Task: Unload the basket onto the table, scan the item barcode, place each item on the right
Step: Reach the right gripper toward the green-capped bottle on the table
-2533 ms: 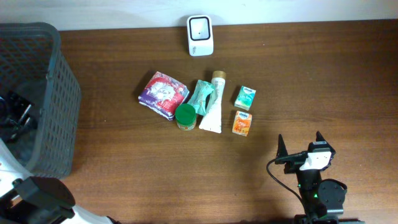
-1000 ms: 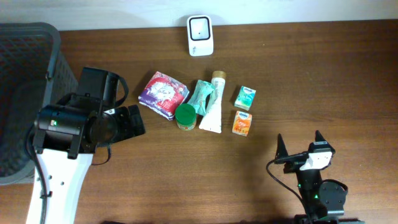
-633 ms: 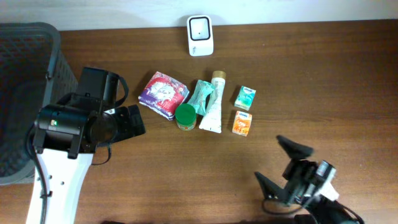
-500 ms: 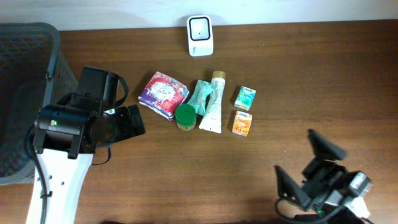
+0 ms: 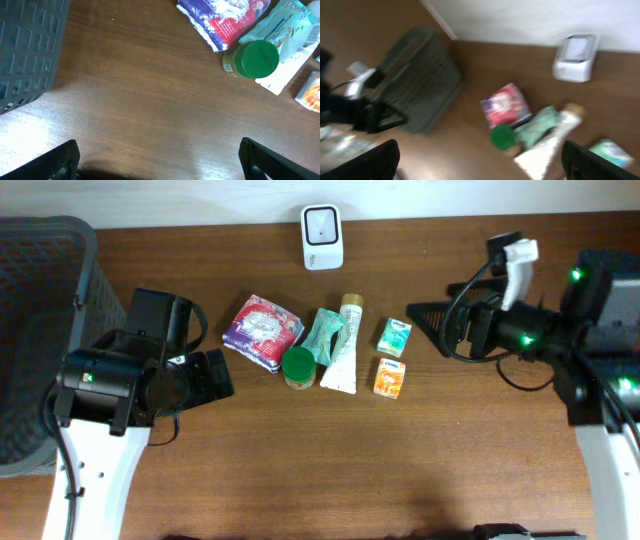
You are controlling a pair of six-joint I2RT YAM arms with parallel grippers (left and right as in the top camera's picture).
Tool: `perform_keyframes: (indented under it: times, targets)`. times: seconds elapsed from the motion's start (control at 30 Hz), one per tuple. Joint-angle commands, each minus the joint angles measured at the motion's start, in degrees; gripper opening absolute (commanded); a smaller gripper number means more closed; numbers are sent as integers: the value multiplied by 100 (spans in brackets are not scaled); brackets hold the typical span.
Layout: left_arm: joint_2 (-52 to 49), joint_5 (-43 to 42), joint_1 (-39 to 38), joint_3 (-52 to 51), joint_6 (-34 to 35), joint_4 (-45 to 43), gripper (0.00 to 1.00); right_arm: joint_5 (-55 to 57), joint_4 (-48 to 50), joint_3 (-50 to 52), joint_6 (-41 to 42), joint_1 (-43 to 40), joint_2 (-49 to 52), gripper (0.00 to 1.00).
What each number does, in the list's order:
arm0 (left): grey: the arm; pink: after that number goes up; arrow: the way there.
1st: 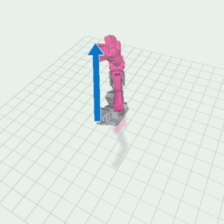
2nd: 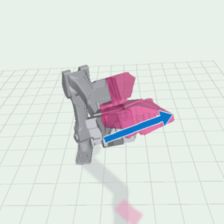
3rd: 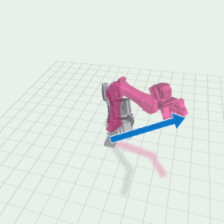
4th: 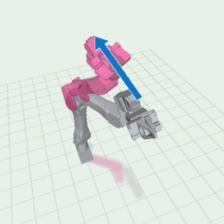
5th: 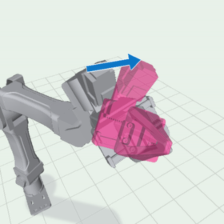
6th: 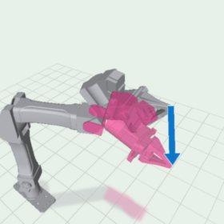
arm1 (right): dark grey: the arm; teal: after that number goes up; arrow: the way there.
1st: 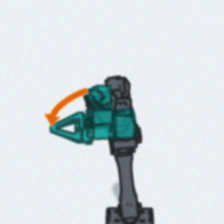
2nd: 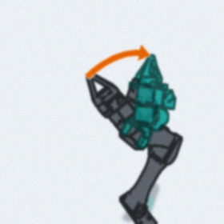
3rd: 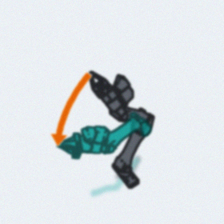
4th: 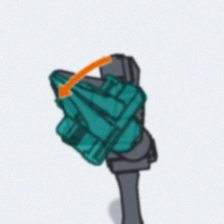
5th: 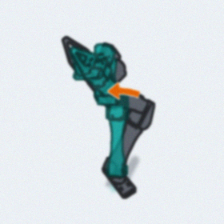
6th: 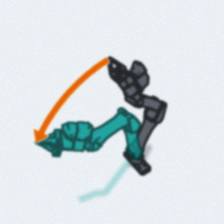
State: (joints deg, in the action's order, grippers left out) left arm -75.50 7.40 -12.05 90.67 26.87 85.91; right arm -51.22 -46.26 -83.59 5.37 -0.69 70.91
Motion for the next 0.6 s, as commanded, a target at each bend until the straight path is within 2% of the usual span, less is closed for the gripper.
perform_keyframes:
  times: [0.0, 0.1, 0.17, 0.23, 0.3, 0.37, 0.43, 0.5, 0.57]
  targets:
    - [20, 57, -17, 11, 52, -20, 99, -1010, -2, -122, -42, 31, 426, 98]
    - [20, 57, -17, 11, 55, -20, 99, -1043, 26, -122, -52, 286, 822, 98]
    - [20, 59, -17, 11, 52, -20, 99, 17, 153, -125, -46, 907, 866, 99]
    - [20, 57, -17, 11, 52, -17, 99, 1687, 358, -175, 328, 1711, 866, 98]
    - [20, 59, -17, 11, 52, -17, 99, 2350, 284, -358, 439, 2090, 935, 99]
    - [20, 59, -17, 11, 52, -17, 99, 2804, -350, -905, 435, 2293, 1261, 98]
    - [20, 59, -17, 11, 55, -20, 99, 2769, -584, -994, 437, 2341, 1606, 99]
    - [20, 57, -17, 11, 52, -17, 99, 2253, -575, -994, 437, 2402, 1897, 98]
    - [20, 59, -17, 11, 55, -20, 99, 1696, -243, -994, 439, 2435, 2124, 99]
